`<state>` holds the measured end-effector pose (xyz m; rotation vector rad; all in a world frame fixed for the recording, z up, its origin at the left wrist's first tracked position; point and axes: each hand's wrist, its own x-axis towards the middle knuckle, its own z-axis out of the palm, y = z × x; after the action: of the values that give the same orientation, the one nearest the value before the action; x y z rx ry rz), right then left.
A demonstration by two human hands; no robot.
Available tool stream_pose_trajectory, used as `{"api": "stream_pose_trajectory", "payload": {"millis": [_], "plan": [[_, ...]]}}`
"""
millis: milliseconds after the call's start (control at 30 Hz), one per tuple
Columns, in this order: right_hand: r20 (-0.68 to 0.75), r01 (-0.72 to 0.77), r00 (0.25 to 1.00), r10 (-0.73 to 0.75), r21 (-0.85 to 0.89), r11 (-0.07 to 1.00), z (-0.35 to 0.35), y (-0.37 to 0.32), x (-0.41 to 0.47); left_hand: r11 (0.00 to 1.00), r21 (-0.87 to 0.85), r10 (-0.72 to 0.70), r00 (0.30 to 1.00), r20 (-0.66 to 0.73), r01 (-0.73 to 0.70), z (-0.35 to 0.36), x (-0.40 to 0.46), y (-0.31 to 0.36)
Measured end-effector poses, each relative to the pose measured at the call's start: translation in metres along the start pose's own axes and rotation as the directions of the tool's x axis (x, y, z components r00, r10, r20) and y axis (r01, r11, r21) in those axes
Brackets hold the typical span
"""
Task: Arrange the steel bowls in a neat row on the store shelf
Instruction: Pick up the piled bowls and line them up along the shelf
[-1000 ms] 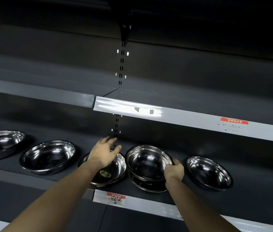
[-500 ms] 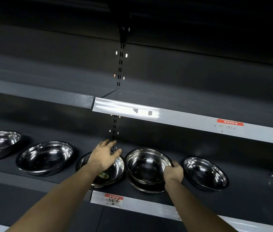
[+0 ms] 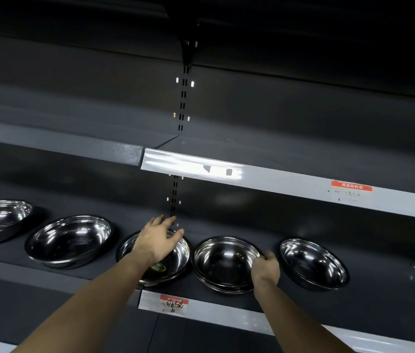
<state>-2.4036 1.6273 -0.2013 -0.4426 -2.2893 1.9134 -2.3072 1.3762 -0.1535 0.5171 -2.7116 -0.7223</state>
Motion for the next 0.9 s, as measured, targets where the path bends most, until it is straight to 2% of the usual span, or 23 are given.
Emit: {"api": "stream_pose_trajectory", "payload": {"millis": [200,400,733,900], "plan": [[-0.043,0.048,0.998,-0.046,0.04,0.998,-0.016,0.0,0.011,1.0,0.017,0.022,1.0,0.011,-0.022,0.008,0.008,0.013],[-0.113,0.046,0.993,-0.042,0.032,0.998,-0.056,0.007,0.031,0.996,0.003,0.087,0.992,0.09,-0.087,0.037,0.013,0.054],[-0.232,-0.072,0.971,0.059,-0.046,0.996,-0.133,0.02,0.066,0.962,-0.06,0.275,0.937,0.217,-0.268,0.103,0.01,0.143],[-0.231,-0.139,0.966,0.113,-0.103,0.985,-0.16,0.024,0.081,0.943,-0.069,0.333,0.91,0.247,-0.326,0.13,0.011,0.174]]}}
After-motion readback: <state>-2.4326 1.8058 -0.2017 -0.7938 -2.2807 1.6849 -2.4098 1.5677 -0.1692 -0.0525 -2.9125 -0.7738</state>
